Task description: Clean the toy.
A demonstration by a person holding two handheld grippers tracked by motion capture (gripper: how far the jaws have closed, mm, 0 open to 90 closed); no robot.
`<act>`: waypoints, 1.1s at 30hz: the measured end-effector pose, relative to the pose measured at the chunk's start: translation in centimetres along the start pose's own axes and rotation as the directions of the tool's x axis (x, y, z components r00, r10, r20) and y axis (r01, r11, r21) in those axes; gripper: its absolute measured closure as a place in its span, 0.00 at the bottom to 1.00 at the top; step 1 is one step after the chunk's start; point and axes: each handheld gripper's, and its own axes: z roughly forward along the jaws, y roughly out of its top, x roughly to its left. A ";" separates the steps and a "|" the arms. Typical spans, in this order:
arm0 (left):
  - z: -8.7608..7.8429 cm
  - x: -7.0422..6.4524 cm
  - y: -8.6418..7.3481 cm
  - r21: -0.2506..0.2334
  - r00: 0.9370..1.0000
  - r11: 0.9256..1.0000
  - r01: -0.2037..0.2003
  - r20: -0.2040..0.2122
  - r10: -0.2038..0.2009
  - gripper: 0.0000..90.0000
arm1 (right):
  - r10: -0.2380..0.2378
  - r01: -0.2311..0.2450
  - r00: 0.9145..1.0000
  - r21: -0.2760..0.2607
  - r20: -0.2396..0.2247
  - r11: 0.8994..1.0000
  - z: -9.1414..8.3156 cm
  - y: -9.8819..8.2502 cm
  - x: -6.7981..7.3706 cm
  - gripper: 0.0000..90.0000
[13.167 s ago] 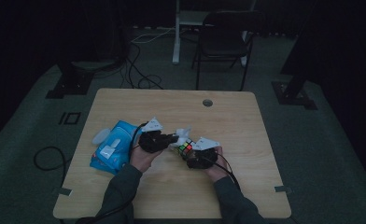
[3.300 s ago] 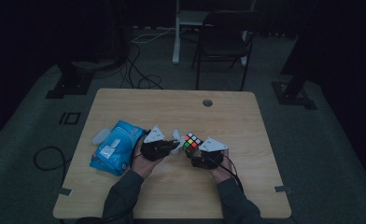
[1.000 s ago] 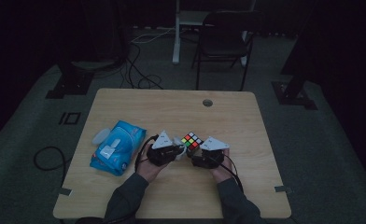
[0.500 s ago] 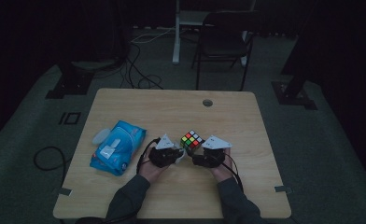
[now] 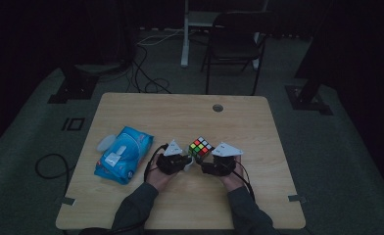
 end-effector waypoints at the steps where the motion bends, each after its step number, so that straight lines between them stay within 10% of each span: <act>1: -0.1 0.2 0.0 -0.002 1.000 1.000 0.003 -0.006 -0.003 0.95 | 0.001 -0.001 1.000 0.000 0.000 1.000 0.0 0.0 0.0 0.38; 8: -0.3 0.8 0.0 -0.034 0.999 0.999 0.043 -0.012 -0.044 0.95 | 0.010 -0.011 1.000 -0.009 -0.002 1.000 -0.1 0.1 -0.2 0.38; 24: 1.1 -1.2 0.1 -0.019 0.997 1.000 -0.022 0.068 0.023 0.95 | 0.039 -0.039 0.999 -0.019 -0.012 0.999 -0.2 0.0 -0.5 0.38; 33: 0.6 0.0 0.2 -0.038 1.000 0.999 0.006 0.017 -0.006 0.95 | 0.048 -0.049 0.999 -0.023 -0.022 0.999 -0.3 0.1 -0.5 0.38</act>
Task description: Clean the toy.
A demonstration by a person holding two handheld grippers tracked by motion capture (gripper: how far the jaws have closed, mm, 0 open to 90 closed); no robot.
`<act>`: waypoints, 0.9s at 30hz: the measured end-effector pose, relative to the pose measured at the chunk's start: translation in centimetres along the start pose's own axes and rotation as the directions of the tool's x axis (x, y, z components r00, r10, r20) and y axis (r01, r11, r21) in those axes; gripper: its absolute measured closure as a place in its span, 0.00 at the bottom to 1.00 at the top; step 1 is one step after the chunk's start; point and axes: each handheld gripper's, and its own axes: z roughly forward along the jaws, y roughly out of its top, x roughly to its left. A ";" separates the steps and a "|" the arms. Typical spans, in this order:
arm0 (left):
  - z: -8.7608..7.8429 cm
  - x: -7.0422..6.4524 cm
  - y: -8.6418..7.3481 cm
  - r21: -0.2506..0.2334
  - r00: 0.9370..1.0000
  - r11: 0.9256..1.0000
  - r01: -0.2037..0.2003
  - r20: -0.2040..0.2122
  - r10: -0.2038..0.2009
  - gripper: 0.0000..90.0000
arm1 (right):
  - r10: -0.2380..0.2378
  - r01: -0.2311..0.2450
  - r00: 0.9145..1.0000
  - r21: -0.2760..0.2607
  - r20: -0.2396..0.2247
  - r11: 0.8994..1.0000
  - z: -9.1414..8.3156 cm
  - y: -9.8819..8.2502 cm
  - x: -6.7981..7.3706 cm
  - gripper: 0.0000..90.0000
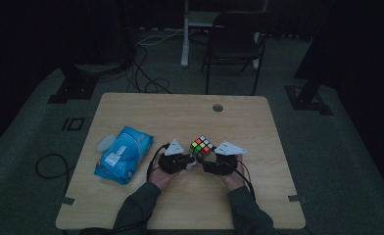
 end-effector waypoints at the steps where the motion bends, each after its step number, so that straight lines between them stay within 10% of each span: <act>1: -0.1 0.2 0.1 -0.002 1.000 1.000 0.005 -0.006 -0.005 0.95 | 0.001 -0.001 1.000 -0.001 0.000 1.000 0.0 0.0 0.0 0.38; 11: 0.0 1.0 0.4 -0.008 1.000 1.000 0.012 -0.020 -0.012 0.95 | 0.019 -0.019 1.000 -0.013 0.000 1.000 -0.1 0.1 -0.2 0.38; 27: 1.4 -1.2 0.1 0.026 0.997 0.999 -0.041 0.069 0.039 0.95 | 0.033 -0.033 0.999 -0.011 0.001 0.999 -0.2 0.0 -0.5 0.38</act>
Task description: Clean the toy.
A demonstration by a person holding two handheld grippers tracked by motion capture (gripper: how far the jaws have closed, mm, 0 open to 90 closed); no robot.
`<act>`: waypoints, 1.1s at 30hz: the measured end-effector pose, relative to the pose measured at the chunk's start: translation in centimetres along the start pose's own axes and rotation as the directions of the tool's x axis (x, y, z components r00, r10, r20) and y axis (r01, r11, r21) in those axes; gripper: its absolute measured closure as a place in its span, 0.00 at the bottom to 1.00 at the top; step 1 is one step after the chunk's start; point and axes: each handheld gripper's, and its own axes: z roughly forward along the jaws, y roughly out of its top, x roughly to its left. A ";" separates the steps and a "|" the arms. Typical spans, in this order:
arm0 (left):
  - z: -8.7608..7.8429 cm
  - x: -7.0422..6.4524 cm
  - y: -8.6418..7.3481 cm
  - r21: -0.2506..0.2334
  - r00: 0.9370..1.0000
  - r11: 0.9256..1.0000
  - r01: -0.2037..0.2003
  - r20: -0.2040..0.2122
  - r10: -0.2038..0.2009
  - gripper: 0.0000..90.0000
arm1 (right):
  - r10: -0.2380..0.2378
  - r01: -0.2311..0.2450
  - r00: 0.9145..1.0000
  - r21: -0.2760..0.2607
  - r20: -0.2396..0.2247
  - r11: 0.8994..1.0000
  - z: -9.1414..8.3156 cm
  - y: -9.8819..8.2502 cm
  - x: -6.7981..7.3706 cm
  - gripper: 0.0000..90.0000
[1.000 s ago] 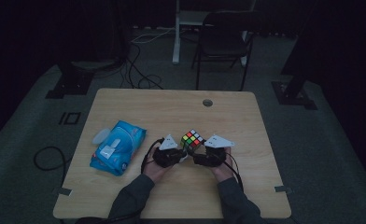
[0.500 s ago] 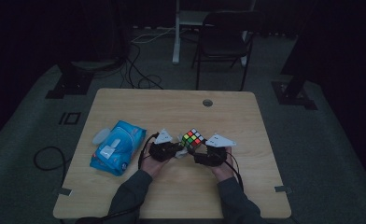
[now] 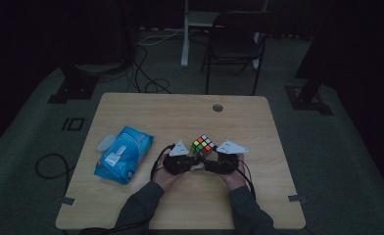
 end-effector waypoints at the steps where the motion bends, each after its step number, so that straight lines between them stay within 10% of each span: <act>1: 0.0 0.0 0.0 0.004 1.000 1.000 -0.003 -0.008 0.003 0.95 | 0.000 0.000 1.000 0.000 0.001 1.000 0.0 0.0 0.0 0.38; 12: -1.7 2.0 -0.6 0.025 0.990 0.998 0.052 -0.132 -0.049 0.95 | 0.001 -0.001 1.000 -0.004 0.009 1.000 -0.2 0.1 -0.2 0.38; 33: -5.6 0.0 3.3 -0.096 0.994 0.995 -0.034 -0.102 0.024 0.95 | -0.007 0.006 1.000 0.037 0.023 0.999 0.5 -0.6 -0.3 0.38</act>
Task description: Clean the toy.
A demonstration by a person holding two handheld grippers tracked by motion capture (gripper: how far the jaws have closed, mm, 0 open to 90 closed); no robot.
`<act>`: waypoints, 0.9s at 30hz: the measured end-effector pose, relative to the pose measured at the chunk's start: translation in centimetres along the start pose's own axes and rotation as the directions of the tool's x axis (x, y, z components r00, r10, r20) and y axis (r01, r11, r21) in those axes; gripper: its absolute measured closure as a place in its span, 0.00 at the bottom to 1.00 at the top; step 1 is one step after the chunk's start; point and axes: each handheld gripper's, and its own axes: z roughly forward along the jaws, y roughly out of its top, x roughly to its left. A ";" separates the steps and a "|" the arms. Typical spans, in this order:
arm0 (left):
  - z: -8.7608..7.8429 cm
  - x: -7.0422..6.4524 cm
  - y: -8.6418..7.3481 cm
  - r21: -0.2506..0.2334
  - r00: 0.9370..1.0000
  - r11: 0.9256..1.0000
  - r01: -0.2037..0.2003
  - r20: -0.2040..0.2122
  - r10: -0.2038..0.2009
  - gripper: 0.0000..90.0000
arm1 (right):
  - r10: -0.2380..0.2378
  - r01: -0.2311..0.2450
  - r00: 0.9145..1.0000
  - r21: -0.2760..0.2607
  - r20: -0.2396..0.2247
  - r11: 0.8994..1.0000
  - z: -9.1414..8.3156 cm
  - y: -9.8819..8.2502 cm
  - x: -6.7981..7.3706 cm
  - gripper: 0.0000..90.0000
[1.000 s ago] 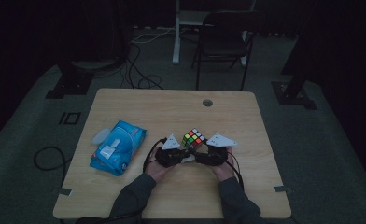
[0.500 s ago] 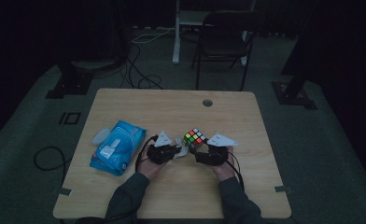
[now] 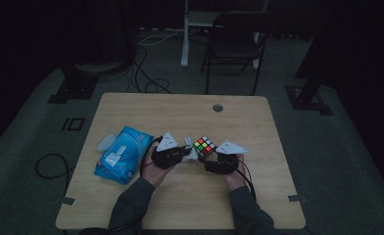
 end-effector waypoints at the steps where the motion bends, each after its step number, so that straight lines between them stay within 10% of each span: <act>1: -0.2 -0.1 0.3 -0.007 1.000 1.000 -0.007 0.004 0.007 0.95 | -0.003 0.003 1.000 0.004 -0.001 1.000 0.1 -0.1 0.1 0.38; 27: -0.9 -1.8 6.1 -0.151 0.996 0.987 -0.051 0.070 0.062 0.95 | -0.020 0.022 0.999 0.064 -0.029 0.998 1.6 -1.0 0.7 0.38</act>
